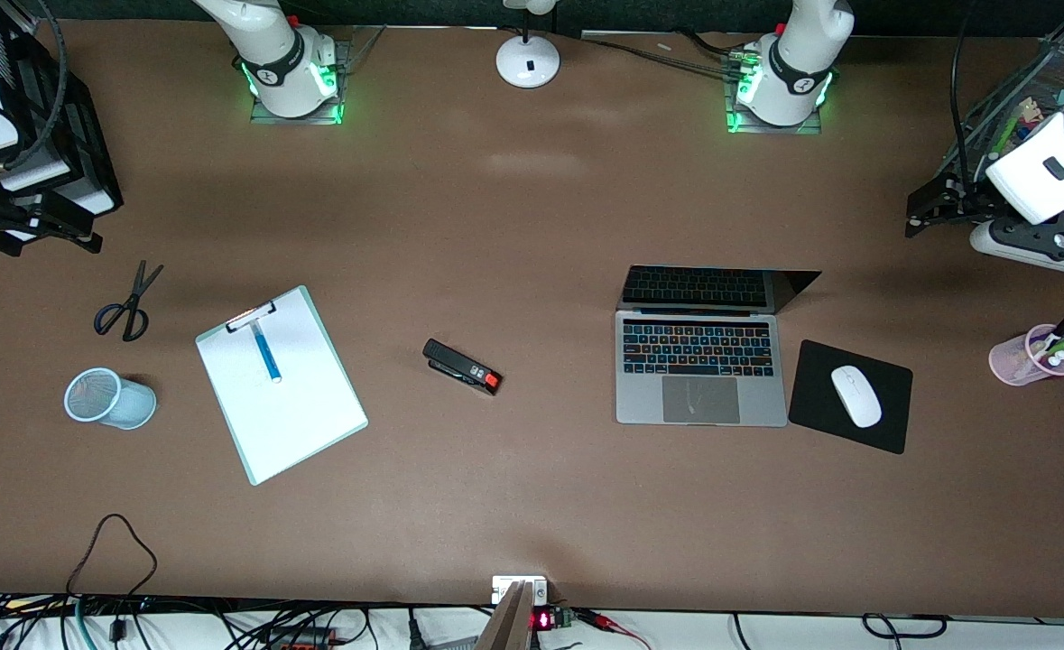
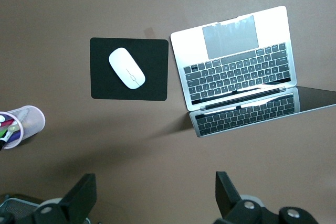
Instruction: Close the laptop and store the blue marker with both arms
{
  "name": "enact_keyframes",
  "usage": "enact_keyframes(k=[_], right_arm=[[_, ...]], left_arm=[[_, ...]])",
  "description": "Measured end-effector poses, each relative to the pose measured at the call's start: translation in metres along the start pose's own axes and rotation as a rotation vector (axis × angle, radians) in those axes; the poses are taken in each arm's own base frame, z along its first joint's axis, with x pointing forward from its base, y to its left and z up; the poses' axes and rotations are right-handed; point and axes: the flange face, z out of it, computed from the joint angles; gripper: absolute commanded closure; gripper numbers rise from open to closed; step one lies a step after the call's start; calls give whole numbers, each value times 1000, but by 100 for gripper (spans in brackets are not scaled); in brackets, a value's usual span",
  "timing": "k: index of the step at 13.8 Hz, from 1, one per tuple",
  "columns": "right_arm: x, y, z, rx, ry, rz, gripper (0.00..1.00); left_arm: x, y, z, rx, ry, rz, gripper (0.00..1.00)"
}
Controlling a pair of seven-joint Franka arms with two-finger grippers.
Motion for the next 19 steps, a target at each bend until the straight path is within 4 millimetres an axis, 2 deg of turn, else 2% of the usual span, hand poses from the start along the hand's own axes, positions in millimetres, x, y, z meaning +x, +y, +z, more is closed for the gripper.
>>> enact_keyframes(k=[10,15,17,18,19], right_arm=[[0,1,4,1,-13,-18,0],[5,1,23,5,-47,-50,0],[8,-3,41,8,-72,-60,0],[12,-6,53,8,-76,-67,0],[16,-10,65,8,-73,-73,0]], left_arm=[[-2,-4,1,-2,-8,-11,0],[-7,-2,8,-15,-73,-10,0],[-4,-2,14,-17,-83,-9,0],[-1,-3,19,-19,-93,-9,6],[4,-4,26,-20,-103,-10,20]])
